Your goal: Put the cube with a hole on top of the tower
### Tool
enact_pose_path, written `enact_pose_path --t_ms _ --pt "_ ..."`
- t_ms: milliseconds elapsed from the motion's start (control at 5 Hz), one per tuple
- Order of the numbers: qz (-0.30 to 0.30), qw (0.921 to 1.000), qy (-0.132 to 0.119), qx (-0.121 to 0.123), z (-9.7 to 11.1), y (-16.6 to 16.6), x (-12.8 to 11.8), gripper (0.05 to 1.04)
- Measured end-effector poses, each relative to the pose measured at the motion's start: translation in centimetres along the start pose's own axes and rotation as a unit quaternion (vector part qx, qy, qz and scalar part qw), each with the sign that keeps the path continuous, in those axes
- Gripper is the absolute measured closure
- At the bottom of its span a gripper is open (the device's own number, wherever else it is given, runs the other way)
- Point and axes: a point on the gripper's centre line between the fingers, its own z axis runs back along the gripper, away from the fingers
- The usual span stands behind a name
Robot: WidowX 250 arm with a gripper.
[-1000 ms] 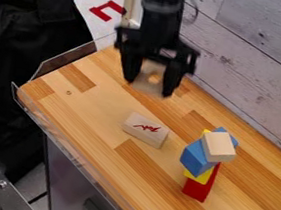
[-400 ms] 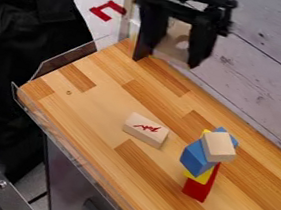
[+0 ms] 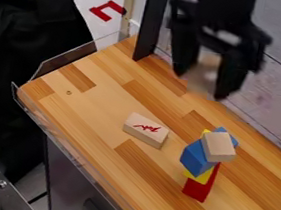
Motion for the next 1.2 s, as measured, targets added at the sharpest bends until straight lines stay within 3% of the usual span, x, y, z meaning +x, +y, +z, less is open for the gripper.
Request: enact_pose_path --t_ms 200,400,1200 --pt "-0.013 0.9994 0.023 0.021 -1.3 -0.9 -0.3 0.285" --pt "-0.019 0.9985 0.044 0.026 -2.6 -1.3 -0.3 0.285" --pt "-0.029 0.9947 0.080 0.058 -5.0 -2.0 0.0 0.285"
